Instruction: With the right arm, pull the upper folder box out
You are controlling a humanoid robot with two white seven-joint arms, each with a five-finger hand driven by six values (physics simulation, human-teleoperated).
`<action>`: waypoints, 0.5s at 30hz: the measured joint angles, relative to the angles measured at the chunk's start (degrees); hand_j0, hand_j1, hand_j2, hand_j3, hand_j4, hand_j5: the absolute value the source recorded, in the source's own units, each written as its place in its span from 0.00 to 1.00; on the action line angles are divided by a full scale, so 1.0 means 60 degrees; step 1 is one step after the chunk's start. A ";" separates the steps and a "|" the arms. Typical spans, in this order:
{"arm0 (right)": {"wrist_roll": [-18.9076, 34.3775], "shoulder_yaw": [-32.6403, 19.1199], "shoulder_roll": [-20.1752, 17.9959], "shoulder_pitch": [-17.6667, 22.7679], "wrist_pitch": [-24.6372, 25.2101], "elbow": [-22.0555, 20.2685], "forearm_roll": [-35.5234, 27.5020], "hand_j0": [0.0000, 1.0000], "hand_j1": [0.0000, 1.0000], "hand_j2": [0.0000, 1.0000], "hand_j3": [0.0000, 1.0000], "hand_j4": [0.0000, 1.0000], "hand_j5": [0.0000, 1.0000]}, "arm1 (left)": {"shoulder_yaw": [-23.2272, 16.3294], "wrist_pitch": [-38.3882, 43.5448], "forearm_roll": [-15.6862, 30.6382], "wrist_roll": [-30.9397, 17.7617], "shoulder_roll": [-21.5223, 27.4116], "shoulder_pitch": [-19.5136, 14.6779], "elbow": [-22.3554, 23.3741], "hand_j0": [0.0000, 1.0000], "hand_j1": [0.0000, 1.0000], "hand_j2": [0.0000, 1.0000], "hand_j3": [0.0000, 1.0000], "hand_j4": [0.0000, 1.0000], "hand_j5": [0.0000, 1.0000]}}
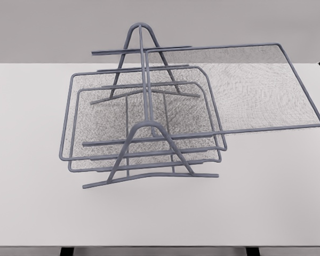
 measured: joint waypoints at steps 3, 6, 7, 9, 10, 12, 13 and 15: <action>0.0000 -0.0036 -0.0487 -0.0366 0.0000 -0.0832 -0.1087 1.00 1.00 1.00 1.00 1.00 1.00 | 0.0000 0.0000 -0.0002 0.0000 0.0000 0.0000 0.0000 1.00 1.00 1.00 1.00 1.00 1.00; 0.0000 0.0437 -0.0298 -0.1687 0.0009 -0.1539 -0.1814 1.00 1.00 1.00 1.00 1.00 1.00 | 0.0000 0.0000 -0.0002 -0.0001 0.0000 0.0000 -0.0001 1.00 1.00 1.00 1.00 1.00 1.00; -0.0002 0.0880 -0.0097 -0.2427 0.0018 -0.1658 -0.1948 1.00 1.00 1.00 1.00 1.00 1.00 | -0.0001 0.0000 -0.0002 -0.0001 0.0000 0.0000 -0.0001 1.00 1.00 1.00 1.00 1.00 1.00; -0.0003 0.1702 0.0388 -0.2725 0.0013 -0.1804 -0.2072 1.00 1.00 1.00 1.00 1.00 1.00 | 0.0001 0.0000 -0.0001 0.0000 0.0000 0.0000 0.0000 1.00 1.00 1.00 1.00 1.00 1.00; -0.0001 0.2043 0.0644 -0.2725 0.0004 -0.1850 -0.2091 1.00 1.00 1.00 1.00 1.00 1.00 | -0.0001 0.0000 0.0000 0.0000 0.0000 0.0000 0.0000 1.00 1.00 1.00 1.00 1.00 1.00; 0.0001 0.2543 0.1159 -0.2812 -0.0001 -0.1911 -0.2120 1.00 1.00 1.00 1.00 1.00 1.00 | -0.0002 0.0000 0.0000 -0.0006 0.0000 0.0000 0.0002 1.00 1.00 1.00 1.00 1.00 1.00; 0.0001 0.2766 0.1435 -0.3062 -0.0002 -0.1928 -0.2128 1.00 1.00 1.00 1.00 1.00 1.00 | -0.0003 0.0001 -0.0002 -0.0010 0.0000 0.0000 0.0005 1.00 1.00 1.00 1.00 1.00 1.00; 0.0000 0.3195 0.1892 -0.3398 0.0001 -0.1950 -0.2130 1.00 1.00 1.00 1.00 1.00 1.00 | -0.0001 0.0002 -0.0001 -0.0009 0.0000 0.0015 0.0012 1.00 1.00 1.00 1.00 1.00 1.00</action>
